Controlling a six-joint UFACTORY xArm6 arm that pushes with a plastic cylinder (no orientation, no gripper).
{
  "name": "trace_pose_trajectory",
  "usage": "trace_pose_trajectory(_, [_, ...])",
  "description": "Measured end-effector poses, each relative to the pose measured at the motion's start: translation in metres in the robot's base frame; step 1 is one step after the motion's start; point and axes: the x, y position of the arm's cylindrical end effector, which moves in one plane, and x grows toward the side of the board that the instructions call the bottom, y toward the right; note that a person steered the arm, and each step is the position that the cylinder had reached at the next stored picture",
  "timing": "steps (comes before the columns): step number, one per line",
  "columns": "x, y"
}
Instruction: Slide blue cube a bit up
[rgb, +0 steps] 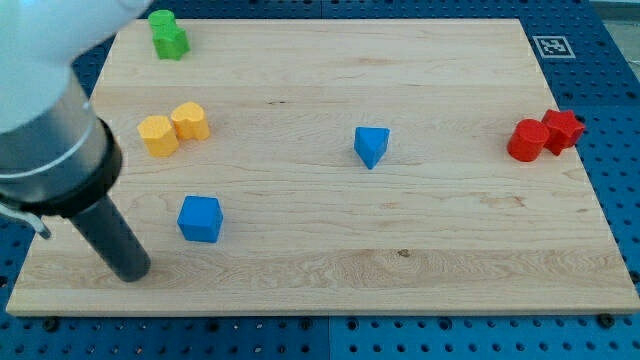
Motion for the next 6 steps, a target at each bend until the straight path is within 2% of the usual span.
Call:
trace_pose_trajectory(1, [-0.032, 0.01])
trace_pose_trajectory(4, [-0.036, 0.1])
trace_pose_trajectory(6, [-0.05, 0.136])
